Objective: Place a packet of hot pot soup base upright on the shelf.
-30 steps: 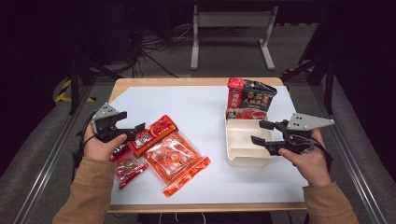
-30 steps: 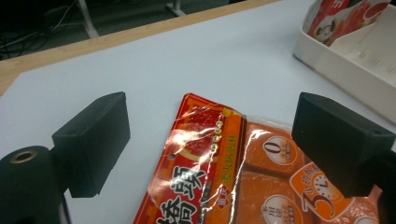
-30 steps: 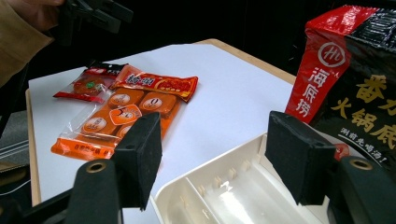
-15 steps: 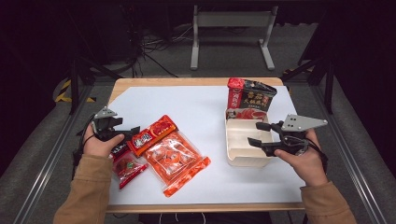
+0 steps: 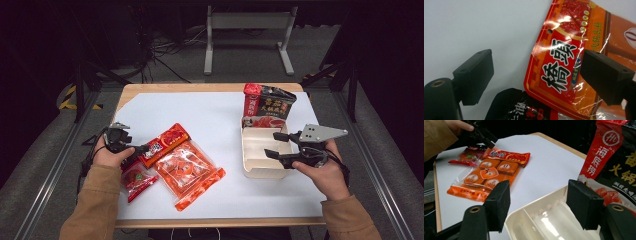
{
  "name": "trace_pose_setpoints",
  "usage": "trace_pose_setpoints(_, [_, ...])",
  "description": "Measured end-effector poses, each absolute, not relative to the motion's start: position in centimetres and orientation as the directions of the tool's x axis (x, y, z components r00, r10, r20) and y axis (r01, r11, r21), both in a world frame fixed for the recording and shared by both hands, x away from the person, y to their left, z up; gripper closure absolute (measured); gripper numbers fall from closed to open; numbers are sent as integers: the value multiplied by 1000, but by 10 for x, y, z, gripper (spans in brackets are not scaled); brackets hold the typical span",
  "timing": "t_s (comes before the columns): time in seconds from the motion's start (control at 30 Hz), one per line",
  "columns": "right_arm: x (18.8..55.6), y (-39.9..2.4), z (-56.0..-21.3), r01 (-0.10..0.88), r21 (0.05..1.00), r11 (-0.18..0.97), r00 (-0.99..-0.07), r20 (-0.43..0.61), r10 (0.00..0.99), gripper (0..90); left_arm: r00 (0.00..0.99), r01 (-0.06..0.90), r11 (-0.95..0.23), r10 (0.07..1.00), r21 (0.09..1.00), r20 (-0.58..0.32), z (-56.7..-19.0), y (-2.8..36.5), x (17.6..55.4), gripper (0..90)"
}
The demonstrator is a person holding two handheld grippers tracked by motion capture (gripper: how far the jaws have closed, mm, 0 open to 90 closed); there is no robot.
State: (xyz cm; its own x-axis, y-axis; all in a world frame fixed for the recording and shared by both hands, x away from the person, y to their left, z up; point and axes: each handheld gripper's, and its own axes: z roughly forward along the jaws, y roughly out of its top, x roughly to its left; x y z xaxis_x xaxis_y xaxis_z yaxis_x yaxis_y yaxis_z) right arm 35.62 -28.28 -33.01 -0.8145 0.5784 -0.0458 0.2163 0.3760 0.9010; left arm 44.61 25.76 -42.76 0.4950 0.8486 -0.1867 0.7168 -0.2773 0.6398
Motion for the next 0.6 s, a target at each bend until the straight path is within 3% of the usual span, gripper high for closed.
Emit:
trace_pose_setpoints(0.33, [357, -280, -332, 216, 897, 386, -816, -51, 575, 364, 501, 755, -312, 842, 577, -200, -442, 255, 449, 148])
trace_pose_setpoints(0.6, [359, -280, -333, 215, 895, 391, -816, -55, 575, 362, 505, 751, -304, 836, 585, -214, -441, 255, 449, 195])
